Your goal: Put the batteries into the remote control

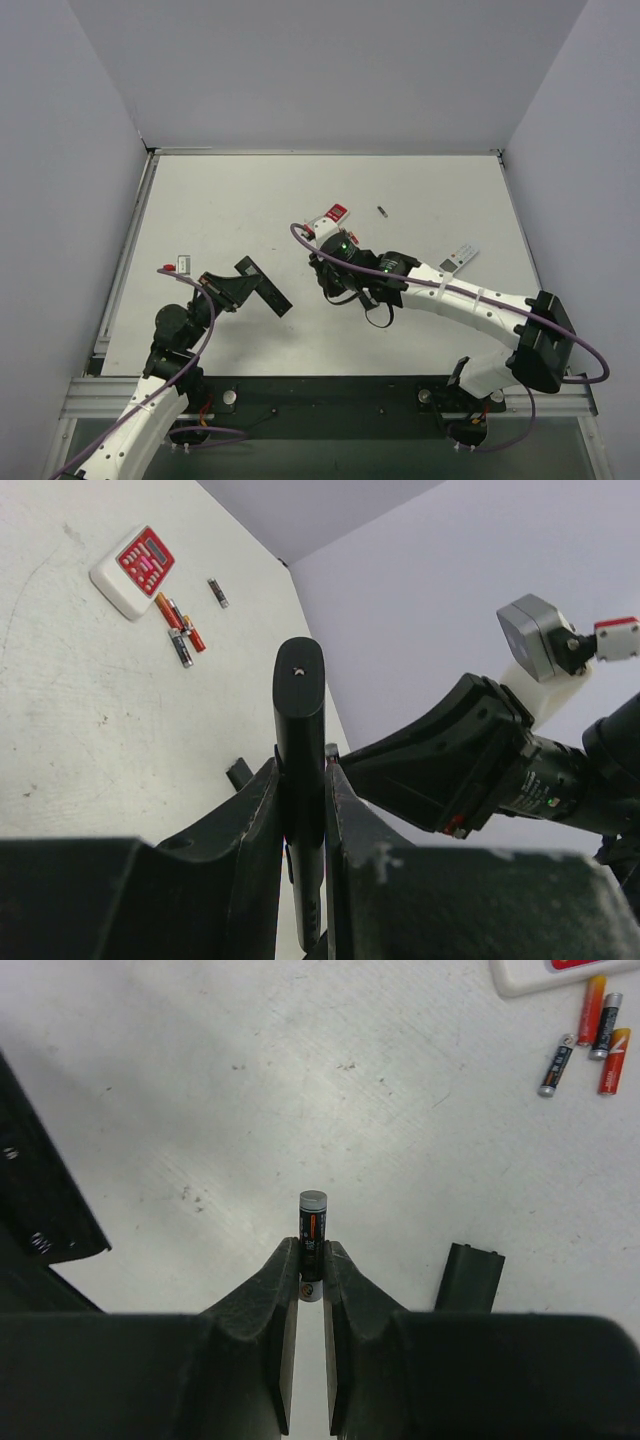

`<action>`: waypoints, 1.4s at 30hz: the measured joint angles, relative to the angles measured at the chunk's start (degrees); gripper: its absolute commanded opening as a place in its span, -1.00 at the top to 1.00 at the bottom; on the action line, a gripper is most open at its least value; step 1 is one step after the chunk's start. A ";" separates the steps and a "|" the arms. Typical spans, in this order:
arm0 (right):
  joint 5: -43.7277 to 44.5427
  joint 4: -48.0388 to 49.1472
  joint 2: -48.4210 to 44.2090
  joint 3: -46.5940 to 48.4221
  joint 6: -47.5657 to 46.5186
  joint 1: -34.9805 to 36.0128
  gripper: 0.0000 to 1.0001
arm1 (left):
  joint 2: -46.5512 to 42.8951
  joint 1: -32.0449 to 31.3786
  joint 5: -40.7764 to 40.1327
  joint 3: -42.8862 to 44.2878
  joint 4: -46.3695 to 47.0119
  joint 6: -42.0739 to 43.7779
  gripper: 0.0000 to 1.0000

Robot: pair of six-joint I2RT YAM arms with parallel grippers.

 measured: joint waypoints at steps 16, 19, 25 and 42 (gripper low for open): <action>-3.06 -13.92 2.67 15.04 -2.34 10.10 1.00 | -2.12 0.00 -2.38 0.00 0.59 -5.92 1.00; -3.28 -16.09 4.92 17.79 -2.49 10.91 1.00 | -2.12 0.00 -2.47 0.00 0.59 -6.58 1.00; -3.56 -19.32 9.31 22.51 -2.71 11.19 1.00 | -1.99 0.00 -2.54 -0.02 2.14 -8.61 1.00; -3.61 -25.05 15.41 31.28 -3.34 12.13 1.00 | -0.83 0.00 -2.54 -0.02 2.27 -11.39 1.00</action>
